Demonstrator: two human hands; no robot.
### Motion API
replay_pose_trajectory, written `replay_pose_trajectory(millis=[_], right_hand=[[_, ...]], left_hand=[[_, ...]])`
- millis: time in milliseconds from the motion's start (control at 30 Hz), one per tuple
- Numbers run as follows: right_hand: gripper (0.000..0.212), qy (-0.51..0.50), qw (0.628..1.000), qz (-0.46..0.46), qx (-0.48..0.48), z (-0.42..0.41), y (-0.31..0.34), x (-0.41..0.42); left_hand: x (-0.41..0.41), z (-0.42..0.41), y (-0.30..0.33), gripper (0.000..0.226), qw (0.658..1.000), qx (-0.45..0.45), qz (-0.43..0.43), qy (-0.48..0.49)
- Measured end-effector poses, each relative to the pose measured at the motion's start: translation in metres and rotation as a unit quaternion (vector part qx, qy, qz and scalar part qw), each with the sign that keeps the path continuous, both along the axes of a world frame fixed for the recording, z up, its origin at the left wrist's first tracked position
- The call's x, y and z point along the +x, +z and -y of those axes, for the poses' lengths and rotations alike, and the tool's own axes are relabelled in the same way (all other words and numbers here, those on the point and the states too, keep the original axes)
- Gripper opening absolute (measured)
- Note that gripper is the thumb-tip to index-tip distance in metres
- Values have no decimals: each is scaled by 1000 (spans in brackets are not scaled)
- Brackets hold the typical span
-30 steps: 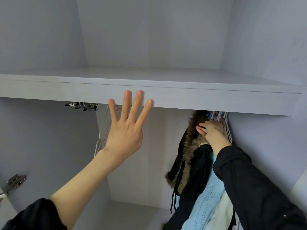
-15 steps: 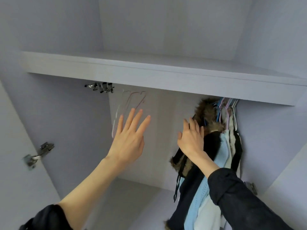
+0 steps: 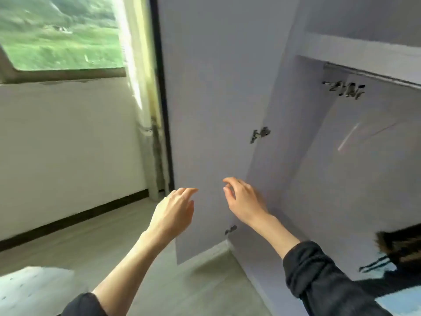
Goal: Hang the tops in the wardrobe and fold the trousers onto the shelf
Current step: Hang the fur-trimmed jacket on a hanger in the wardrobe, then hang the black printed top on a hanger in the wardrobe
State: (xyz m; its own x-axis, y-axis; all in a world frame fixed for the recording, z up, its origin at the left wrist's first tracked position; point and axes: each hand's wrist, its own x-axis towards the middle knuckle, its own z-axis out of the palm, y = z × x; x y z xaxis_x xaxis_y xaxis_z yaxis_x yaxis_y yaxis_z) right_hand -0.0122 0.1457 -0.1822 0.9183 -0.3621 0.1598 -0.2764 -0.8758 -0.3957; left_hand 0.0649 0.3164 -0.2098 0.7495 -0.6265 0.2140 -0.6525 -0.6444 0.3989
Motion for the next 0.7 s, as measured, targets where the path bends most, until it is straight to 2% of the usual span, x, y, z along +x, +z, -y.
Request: replay_pose_trajectory(millis=[167,300,400,500,567,700], right_hand=[[32,177,983,-35,21,-162,-20,57],[33,325,944,-54,29,-300,-31,90],[34,409,910,-61,24,-377,-35,103],[33,488,871,-62,18,-457,-45,114],[32,558,827,-71,14,-527,-60,124],[34,642,759,-108,4,-619,-81,136]], left_hand=[[-10,-187,-32,38,980,-5,-52,193],[-34,-320,-43,37,935,-27,-78,344],[-50,-385,-48,36,906,-34,-87,412],[-69,-450,-58,36,865,-43,-114,487],[-85,-502,-68,36,818,-45,-139,556],[-103,-572,-74,38,750,-37,-186,634]])
